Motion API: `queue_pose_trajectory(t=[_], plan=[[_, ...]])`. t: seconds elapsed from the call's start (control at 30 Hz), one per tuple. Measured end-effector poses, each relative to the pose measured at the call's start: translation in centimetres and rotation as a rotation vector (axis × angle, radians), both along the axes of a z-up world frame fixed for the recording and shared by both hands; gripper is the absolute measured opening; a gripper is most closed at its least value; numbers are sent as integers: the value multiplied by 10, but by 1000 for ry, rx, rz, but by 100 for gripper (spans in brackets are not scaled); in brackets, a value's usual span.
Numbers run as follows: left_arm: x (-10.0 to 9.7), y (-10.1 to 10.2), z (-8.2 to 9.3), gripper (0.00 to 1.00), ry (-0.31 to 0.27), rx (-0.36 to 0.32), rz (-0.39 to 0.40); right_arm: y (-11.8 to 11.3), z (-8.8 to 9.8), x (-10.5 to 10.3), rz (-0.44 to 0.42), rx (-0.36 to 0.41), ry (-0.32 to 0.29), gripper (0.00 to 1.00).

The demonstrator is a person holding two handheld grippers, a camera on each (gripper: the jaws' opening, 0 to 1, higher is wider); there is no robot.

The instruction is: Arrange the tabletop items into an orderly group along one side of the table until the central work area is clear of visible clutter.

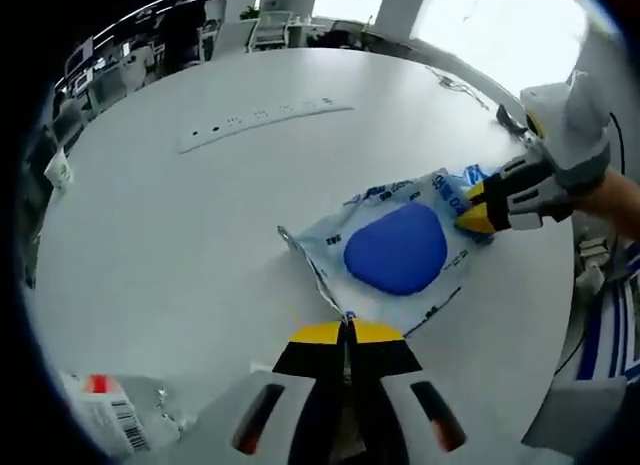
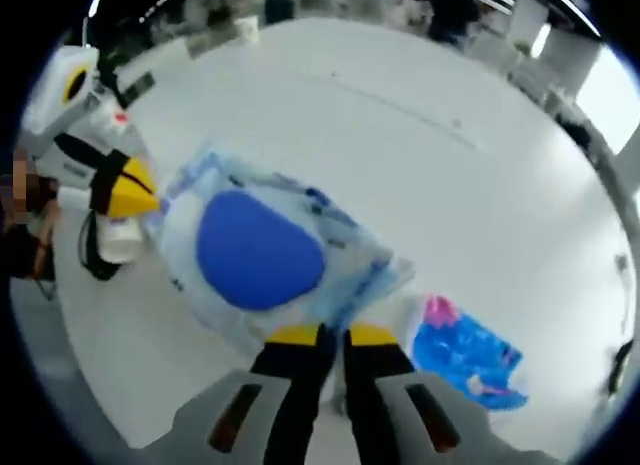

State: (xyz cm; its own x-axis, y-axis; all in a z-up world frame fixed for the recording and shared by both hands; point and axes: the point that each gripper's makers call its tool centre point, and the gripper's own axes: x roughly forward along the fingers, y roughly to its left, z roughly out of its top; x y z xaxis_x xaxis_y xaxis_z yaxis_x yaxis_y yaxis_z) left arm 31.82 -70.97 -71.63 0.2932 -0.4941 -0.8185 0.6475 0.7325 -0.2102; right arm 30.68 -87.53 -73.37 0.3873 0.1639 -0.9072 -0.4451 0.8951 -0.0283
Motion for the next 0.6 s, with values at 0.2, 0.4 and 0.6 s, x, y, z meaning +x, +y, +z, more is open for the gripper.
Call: queue_pose_trajectory(t=[0.2, 0.4, 0.6], plan=[[0, 1, -1, 0, 11, 6, 5, 1, -1, 1, -15, 22, -3, 15], [1, 2, -1, 0, 13, -3, 30, 0, 0, -1, 5, -5, -3, 22], [0, 1, -1, 1, 7, 3, 24, 1, -2, -2, -22, -6, -5, 35]])
